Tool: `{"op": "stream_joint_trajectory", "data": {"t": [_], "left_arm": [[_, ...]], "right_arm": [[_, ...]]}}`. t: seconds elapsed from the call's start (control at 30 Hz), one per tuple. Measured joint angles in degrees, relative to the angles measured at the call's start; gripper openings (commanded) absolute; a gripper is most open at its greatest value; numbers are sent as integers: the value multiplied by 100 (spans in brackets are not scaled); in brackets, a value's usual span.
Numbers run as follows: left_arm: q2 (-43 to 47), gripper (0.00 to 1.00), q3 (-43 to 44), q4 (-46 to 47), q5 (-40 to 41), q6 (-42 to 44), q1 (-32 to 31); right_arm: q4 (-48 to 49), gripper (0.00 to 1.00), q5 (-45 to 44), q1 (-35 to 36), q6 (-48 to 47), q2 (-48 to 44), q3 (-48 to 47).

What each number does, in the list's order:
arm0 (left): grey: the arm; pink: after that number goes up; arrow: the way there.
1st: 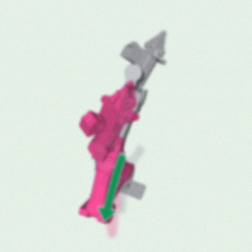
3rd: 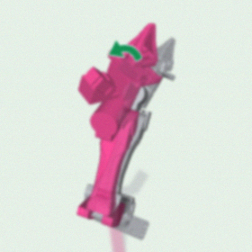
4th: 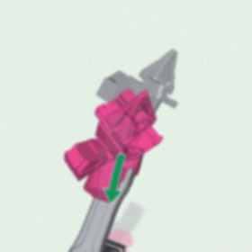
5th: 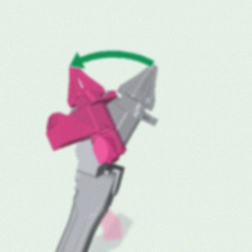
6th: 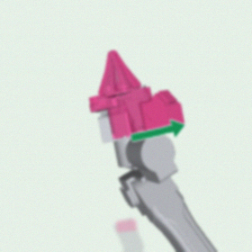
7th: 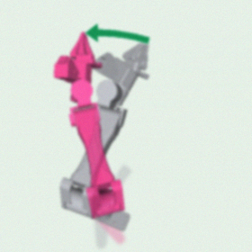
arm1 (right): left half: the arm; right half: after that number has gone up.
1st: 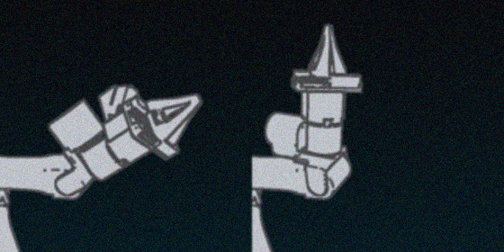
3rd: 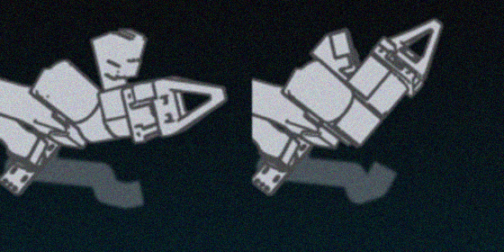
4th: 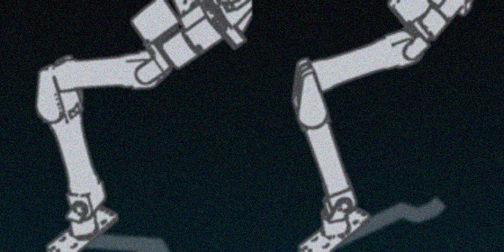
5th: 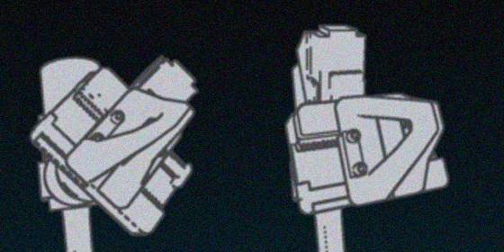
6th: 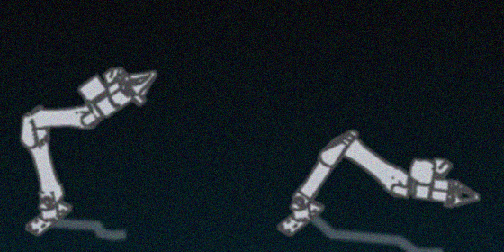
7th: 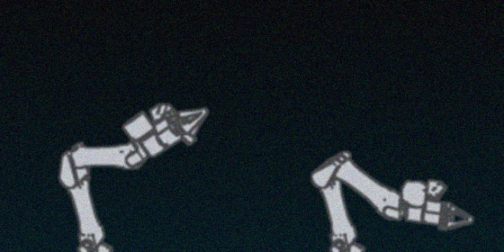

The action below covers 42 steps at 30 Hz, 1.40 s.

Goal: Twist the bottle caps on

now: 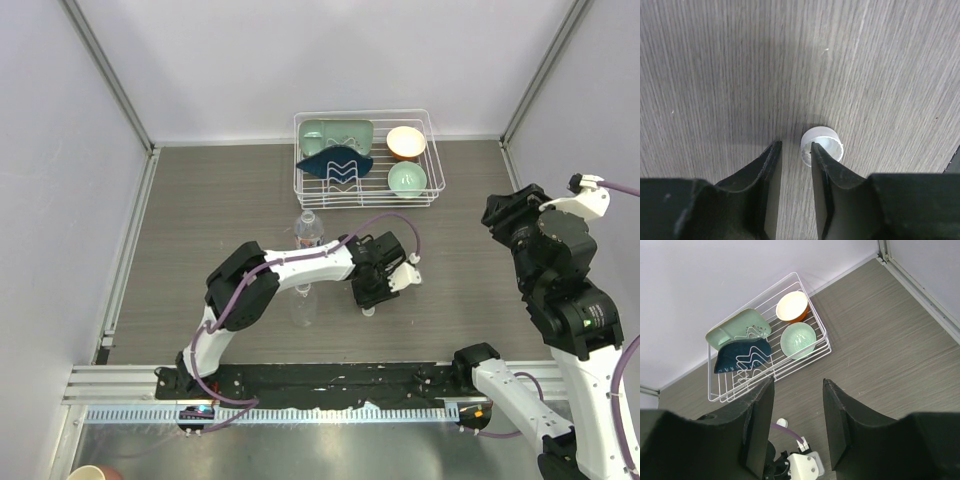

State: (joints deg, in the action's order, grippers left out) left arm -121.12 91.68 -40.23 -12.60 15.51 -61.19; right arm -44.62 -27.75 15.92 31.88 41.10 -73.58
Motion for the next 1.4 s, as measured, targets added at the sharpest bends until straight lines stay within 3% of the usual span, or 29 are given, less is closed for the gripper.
{"op": "stream_joint_trajectory", "data": {"t": [0.03,0.13,0.4,0.6,0.7,0.87,1.0,1.1,1.23,1.4], "left_arm": [[0,16,-4,33,28,0,-31],[0,0,-28,101,114,0,-116],[61,0,-114,295,396,-4,-201],[382,0,-20,240,1303,70,-173],[1080,0,109,186,1764,227,-31],[3272,0,160,382,2581,994,186],[4824,0,-374,975,2800,1534,160],[5475,0,-844,1633,2879,1668,151],[5742,0,-1554,2594,2885,1644,146],[5375,0,-2026,3010,2776,1384,144]], "right_arm": [[4,49,0,0,2,0,7],[22,49,2,0,2,-11,55],[42,49,2,0,22,-24,109],[46,49,0,0,238,133,83],[76,50,90,0,481,446,-13],[442,56,671,0,1106,960,-37],[1596,67,1801,0,1939,1097,566],[3193,73,2876,13,3097,1080,1735],[4970,78,3604,260,4343,1272,3010],[6358,79,4022,809,5132,1515,3191]]}}
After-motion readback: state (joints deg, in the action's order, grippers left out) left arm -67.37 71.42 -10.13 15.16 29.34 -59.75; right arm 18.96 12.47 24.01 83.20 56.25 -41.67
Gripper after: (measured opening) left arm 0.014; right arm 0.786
